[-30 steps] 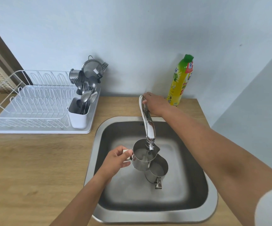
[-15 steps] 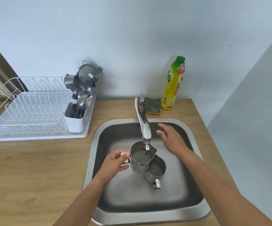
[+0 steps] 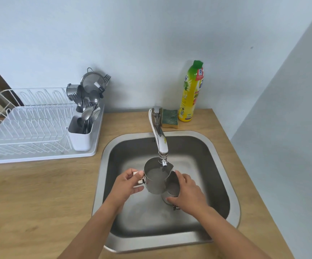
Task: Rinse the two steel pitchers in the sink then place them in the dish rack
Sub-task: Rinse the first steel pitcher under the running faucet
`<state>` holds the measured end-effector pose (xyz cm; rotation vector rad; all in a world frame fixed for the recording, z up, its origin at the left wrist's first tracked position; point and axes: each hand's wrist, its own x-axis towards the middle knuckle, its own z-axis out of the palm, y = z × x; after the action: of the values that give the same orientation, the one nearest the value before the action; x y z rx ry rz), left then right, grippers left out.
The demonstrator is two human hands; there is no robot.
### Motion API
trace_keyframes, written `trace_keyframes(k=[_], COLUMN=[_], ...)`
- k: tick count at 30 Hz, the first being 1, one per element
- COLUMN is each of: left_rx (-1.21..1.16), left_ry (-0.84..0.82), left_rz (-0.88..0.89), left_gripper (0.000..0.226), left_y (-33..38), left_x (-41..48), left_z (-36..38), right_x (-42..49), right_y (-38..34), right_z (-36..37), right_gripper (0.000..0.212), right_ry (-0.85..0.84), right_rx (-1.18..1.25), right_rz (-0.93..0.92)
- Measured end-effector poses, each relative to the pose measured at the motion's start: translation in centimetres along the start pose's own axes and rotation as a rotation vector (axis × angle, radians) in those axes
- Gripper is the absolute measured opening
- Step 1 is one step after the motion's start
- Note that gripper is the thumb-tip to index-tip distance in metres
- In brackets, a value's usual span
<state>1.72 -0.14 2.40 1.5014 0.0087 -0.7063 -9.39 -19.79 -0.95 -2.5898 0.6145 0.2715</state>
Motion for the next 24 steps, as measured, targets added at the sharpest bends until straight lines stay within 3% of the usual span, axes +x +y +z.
trace_keyframes(k=[16, 24], left_rx=[0.030, 0.017], left_ry=[-0.004, -0.016], left_rz=[-0.014, -0.032], left_gripper=[0.017, 0.014], left_y=[-0.5, -0.9], left_x=[0.0, 0.3], left_z=[0.3, 0.4], right_x=[3.6, 4.3], right_y=[2.4, 2.7], right_z=[-1.3, -2.0], right_gripper=[0.084, 0.083], right_ry=[0.057, 0.064], right_rx=[0.191, 0.131], right_rz=[0.043, 0.079])
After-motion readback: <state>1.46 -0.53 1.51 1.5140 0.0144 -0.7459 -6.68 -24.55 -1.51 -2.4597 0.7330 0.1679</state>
